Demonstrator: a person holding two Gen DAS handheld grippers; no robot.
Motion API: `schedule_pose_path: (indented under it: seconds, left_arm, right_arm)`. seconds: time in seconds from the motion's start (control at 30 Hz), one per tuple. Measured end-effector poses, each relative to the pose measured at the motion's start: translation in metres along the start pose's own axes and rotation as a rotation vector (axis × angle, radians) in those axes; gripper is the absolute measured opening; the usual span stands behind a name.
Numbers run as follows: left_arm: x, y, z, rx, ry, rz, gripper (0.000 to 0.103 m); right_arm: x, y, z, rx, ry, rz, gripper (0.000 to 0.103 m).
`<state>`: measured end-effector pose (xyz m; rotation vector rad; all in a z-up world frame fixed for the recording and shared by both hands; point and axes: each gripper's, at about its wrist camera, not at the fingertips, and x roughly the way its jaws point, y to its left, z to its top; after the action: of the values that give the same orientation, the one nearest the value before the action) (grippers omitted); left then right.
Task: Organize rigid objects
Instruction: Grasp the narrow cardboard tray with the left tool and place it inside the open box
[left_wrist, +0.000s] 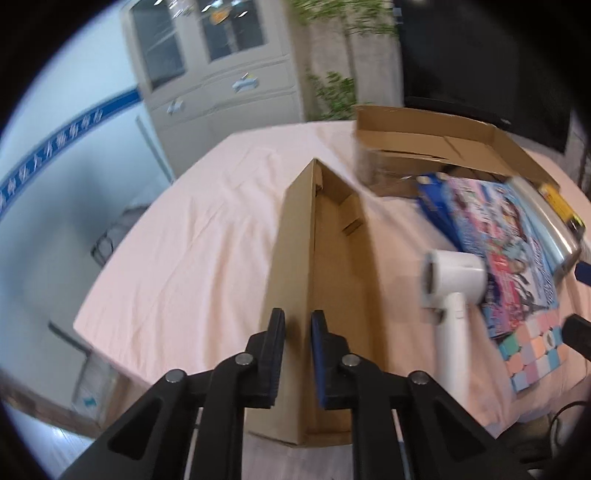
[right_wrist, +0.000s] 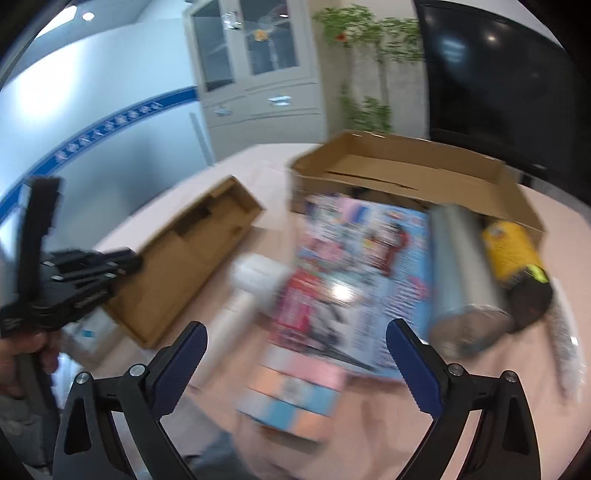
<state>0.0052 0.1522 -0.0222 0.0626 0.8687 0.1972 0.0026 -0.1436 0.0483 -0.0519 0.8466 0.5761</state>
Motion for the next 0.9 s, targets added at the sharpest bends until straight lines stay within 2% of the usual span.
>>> schedule_pose_path:
  seconds: [0.07, 0.13, 0.2, 0.3, 0.37, 0.43, 0.47, 0.57, 0.67, 0.73, 0.8, 0.83, 0.87, 0.9]
  left_arm:
    - [0.010, 0.024, -0.007, -0.065, 0.043, -0.025, 0.014]
    - [0.025, 0.049, -0.018, -0.159, 0.107, -0.117, 0.014]
    - [0.035, 0.062, -0.025, -0.233, 0.137, -0.200, 0.014]
    - [0.038, 0.069, -0.029, -0.268, 0.142, -0.252, 0.013]
    - [0.036, 0.067, -0.032, -0.284, 0.146, -0.269, 0.013]
    - [0.038, 0.068, -0.034, -0.295, 0.146, -0.277, 0.013]
    - [0.038, 0.068, -0.033, -0.292, 0.145, -0.279, 0.013]
    - [0.035, 0.065, -0.026, -0.276, 0.134, -0.256, 0.009]
    - [0.009, 0.058, -0.004, -0.239, 0.045, -0.254, 0.010]
    - [-0.020, 0.041, 0.034, -0.165, -0.076, -0.231, 0.010]
    - [-0.037, 0.029, 0.069, -0.118, -0.166, -0.254, 0.010]
    - [-0.046, 0.018, 0.099, -0.078, -0.227, -0.281, 0.010]
    - [-0.049, 0.012, 0.114, -0.056, -0.254, -0.291, 0.010]
    - [-0.050, -0.004, 0.145, -0.009, -0.299, -0.308, 0.009]
  right_arm:
    - [0.004, 0.017, 0.011, 0.004, 0.001, 0.076, 0.098]
    - [0.018, 0.036, 0.024, 0.032, 0.028, 0.161, 0.095]
    - [0.041, 0.057, 0.034, 0.034, 0.072, 0.186, 0.088]
    - [0.077, 0.094, 0.043, 0.019, 0.156, 0.224, 0.066]
    - [0.102, 0.124, 0.041, -0.039, 0.185, 0.186, 0.051]
    - [0.127, 0.140, 0.035, -0.030, 0.254, 0.189, 0.022]
    - [0.140, 0.147, 0.030, -0.012, 0.293, 0.201, 0.020]
    - [0.149, 0.157, 0.030, -0.025, 0.275, 0.172, 0.021]
    - [0.133, 0.144, 0.045, 0.007, 0.210, 0.186, 0.017]
    - [0.115, 0.136, 0.068, 0.015, 0.117, 0.174, 0.016]
    - [0.090, 0.121, 0.093, 0.013, 0.011, 0.140, 0.016]
    - [0.078, 0.111, 0.111, 0.024, -0.045, 0.122, 0.017]
    - [0.066, 0.098, 0.132, 0.033, -0.103, 0.097, 0.017]
    - [0.059, 0.086, 0.151, 0.038, -0.148, 0.071, 0.016]
